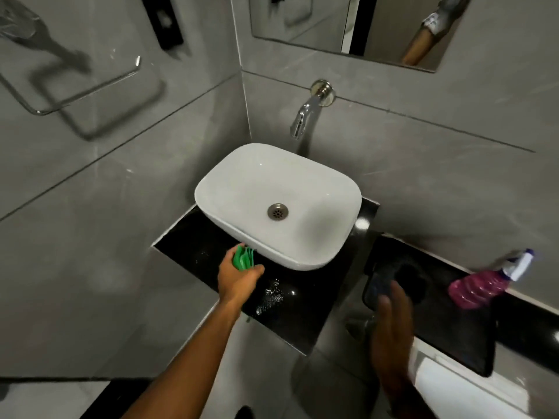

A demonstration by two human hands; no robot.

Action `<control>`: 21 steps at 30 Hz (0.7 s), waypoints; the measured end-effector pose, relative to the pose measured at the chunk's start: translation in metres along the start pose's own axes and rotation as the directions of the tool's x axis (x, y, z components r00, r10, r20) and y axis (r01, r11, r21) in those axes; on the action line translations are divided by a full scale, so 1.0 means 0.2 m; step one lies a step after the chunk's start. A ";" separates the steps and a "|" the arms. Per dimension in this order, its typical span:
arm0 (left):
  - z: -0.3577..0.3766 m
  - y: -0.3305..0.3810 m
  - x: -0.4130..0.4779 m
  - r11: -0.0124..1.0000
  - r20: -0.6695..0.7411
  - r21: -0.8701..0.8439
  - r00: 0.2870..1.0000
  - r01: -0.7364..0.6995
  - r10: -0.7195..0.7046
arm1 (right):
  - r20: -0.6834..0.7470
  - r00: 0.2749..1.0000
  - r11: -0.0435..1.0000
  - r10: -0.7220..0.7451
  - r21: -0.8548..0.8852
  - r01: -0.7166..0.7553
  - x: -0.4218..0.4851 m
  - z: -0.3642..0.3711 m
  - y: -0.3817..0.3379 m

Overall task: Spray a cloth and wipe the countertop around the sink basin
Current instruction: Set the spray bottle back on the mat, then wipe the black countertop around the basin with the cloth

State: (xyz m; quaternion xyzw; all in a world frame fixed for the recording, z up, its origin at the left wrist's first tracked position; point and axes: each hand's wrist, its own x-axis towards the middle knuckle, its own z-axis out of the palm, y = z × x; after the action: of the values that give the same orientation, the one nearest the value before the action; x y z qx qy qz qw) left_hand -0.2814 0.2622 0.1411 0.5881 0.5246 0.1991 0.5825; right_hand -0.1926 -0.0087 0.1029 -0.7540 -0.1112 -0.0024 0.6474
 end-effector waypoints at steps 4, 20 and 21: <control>0.03 -0.11 0.16 0.888 0.025 0.408 0.975 -0.212 0.221 | 0.159 0.977 0.915 -0.142 -0.355 0.191 0.36 0.45 -0.33; 0.02 -0.46 0.31 0.454 0.333 0.733 0.850 -0.506 0.408 | 0.178 0.984 0.412 0.013 -0.897 0.157 0.56 0.85 -0.17; -0.01 -0.47 0.38 0.454 0.322 0.727 0.840 -0.515 0.437 | 0.169 0.986 0.430 0.017 -0.891 0.145 0.56 0.86 -0.17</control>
State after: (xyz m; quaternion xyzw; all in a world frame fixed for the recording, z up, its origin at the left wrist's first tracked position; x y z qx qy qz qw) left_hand -0.2912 0.3069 0.0297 0.9133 0.3447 0.0748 0.2038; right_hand -0.1126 0.1829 0.1243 -0.9756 -0.1704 -0.0286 0.1352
